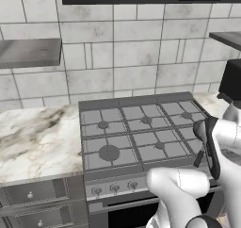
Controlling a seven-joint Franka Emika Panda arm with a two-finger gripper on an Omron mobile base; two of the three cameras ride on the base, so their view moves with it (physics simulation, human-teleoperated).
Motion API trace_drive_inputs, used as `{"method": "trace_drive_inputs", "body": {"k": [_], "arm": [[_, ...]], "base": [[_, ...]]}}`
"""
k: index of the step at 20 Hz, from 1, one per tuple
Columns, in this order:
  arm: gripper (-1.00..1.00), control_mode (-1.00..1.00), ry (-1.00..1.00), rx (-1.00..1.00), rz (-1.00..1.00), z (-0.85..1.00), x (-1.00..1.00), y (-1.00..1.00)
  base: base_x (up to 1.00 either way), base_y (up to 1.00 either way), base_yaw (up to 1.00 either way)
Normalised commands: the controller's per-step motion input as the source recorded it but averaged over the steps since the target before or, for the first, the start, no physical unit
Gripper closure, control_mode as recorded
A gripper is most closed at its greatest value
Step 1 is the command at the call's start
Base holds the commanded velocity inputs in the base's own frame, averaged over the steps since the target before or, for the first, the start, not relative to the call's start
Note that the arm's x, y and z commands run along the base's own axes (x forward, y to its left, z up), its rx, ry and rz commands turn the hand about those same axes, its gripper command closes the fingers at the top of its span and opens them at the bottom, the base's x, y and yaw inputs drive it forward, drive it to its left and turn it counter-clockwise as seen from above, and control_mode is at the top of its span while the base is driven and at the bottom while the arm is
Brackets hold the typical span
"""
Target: Pick up the pan with the steak in it and place it on the dining table. Then place the steak on the plate.
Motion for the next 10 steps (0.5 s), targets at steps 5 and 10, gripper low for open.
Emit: {"method": "trace_drive_inputs", "body": {"k": [5,10], "arm": [[-1.00,-1.00,0.05,0.00,-0.06,-0.42,0.19,0.00],[-1.00,-1.00,0.02,0.01,-0.05,-0.34,0.26,0.03]], "base": [[0.00,0.00,0.00],[0.00,0.00,0.00]]}}
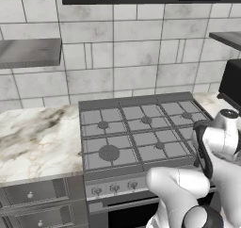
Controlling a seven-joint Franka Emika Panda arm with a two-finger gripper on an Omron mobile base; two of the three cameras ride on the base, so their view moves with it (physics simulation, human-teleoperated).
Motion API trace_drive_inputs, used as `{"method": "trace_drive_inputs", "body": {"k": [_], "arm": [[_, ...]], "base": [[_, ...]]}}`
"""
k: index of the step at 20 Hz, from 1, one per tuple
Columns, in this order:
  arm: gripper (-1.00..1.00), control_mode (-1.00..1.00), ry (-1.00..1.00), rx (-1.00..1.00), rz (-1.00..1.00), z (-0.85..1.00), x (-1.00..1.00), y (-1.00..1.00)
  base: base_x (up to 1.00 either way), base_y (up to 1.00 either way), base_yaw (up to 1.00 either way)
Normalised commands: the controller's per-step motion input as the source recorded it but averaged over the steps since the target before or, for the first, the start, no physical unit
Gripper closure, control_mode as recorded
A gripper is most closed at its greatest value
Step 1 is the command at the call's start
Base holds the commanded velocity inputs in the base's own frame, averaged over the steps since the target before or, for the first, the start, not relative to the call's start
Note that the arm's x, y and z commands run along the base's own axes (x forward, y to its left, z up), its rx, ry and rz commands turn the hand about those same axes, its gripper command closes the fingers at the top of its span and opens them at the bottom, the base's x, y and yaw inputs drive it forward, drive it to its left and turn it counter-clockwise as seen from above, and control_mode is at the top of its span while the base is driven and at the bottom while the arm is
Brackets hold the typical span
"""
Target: Pick up the pan with the steak in it and place it on the dining table. Then place the steak on the plate.
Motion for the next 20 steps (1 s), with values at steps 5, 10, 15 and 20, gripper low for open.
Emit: {"method": "trace_drive_inputs", "body": {"k": [5,10,15,20], "arm": [[-1.00,-1.00,0.00,0.03,-0.04,-0.30,0.35,0.01],[-1.00,-1.00,0.00,0.01,-0.03,-0.26,0.32,0.03],[-1.00,-1.00,0.00,0.00,-0.02,-0.24,0.24,0.01],[-1.00,-1.00,0.00,0.00,-0.02,-0.33,0.15,0.00]], "base": [[0.00,0.00,0.00],[0.00,0.00,0.00],[0.00,0.00,0.00],[0.00,0.00,0.00]]}}
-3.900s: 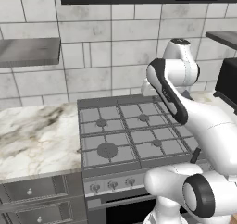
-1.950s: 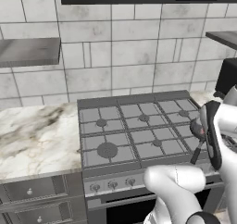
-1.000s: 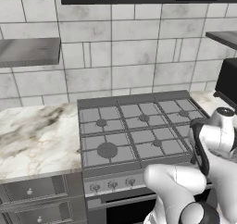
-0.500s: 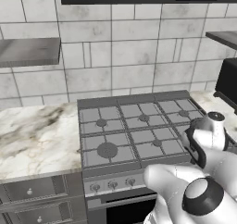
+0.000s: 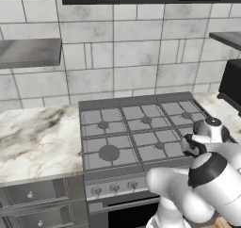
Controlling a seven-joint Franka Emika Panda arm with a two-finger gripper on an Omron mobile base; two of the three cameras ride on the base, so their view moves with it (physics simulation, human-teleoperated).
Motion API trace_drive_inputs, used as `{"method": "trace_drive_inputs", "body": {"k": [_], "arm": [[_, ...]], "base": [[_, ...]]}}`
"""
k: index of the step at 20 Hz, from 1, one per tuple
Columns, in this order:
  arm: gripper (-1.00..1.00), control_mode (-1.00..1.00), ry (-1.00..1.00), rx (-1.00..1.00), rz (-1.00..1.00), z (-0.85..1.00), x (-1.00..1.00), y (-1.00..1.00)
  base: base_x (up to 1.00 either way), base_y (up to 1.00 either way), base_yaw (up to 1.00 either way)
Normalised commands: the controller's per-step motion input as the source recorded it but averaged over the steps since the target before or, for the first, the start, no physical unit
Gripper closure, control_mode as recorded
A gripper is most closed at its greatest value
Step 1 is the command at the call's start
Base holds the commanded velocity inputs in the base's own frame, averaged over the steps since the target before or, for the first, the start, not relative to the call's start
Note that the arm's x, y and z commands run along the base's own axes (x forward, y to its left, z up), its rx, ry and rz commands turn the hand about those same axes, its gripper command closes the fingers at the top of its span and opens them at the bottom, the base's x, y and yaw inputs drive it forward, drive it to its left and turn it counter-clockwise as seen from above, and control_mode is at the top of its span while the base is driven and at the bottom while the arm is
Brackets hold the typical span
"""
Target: Pick up the pan with the steak in it and place it on the dining table. Then place the steak on the plate.
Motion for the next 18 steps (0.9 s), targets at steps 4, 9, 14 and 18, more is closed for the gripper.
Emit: {"method": "trace_drive_inputs", "body": {"k": [4,9,14,18], "arm": [[-1.00,-1.00,0.00,0.00,-0.02,-0.39,0.03,0.00],[1.00,-1.00,0.00,0.00,0.00,-0.10,0.00,0.00],[1.00,-1.00,0.00,0.01,-0.06,0.24,0.00,0.00],[1.00,-1.00,0.00,0.00,-0.07,0.64,-0.04,0.00]], "base": [[0.00,0.00,0.00],[0.00,0.00,0.00],[0.00,0.00,0.00],[0.00,0.00,0.00]]}}
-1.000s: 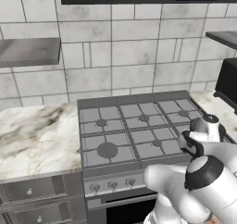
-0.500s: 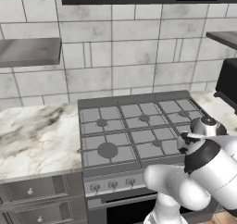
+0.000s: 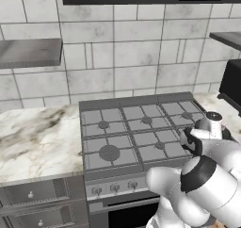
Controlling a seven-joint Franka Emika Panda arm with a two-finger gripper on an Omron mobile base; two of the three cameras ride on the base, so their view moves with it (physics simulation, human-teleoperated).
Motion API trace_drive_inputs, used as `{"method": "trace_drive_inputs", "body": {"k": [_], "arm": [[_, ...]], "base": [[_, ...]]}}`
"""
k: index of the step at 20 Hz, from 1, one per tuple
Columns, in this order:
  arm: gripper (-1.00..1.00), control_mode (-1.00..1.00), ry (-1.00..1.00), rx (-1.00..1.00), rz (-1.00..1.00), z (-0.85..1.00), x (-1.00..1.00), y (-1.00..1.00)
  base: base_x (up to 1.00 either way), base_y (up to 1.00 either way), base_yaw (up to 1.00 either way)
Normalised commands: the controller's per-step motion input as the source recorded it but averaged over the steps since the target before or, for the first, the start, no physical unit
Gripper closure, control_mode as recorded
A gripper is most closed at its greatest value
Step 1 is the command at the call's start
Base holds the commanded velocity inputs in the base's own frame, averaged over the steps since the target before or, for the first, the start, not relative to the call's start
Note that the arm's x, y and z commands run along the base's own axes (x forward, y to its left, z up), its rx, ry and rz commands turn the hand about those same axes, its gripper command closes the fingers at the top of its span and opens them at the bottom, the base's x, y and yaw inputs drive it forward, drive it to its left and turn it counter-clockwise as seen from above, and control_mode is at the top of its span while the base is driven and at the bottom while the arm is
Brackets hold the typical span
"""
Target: Pick up the pan with the steak in it and place it on the dining table. Then place the steak on the plate.
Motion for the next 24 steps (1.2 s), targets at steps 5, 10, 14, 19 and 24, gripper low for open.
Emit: {"method": "trace_drive_inputs", "body": {"k": [5,10,14,19,24], "arm": [[1.00,-1.00,-0.01,0.00,-0.01,0.77,-0.40,0.21],[1.00,-1.00,-0.06,-0.02,0.00,0.67,-0.59,0.49],[1.00,-1.00,-0.16,-0.07,0.00,0.59,-0.62,0.66],[1.00,-1.00,-0.18,-0.11,0.00,0.43,-0.67,0.78],[1.00,-1.00,-0.11,-0.16,0.10,0.21,-0.66,0.53]], "base": [[0.00,0.00,0.00],[0.00,0.00,0.00],[0.00,0.00,0.00],[0.00,0.00,0.00],[0.00,0.00,0.00]]}}
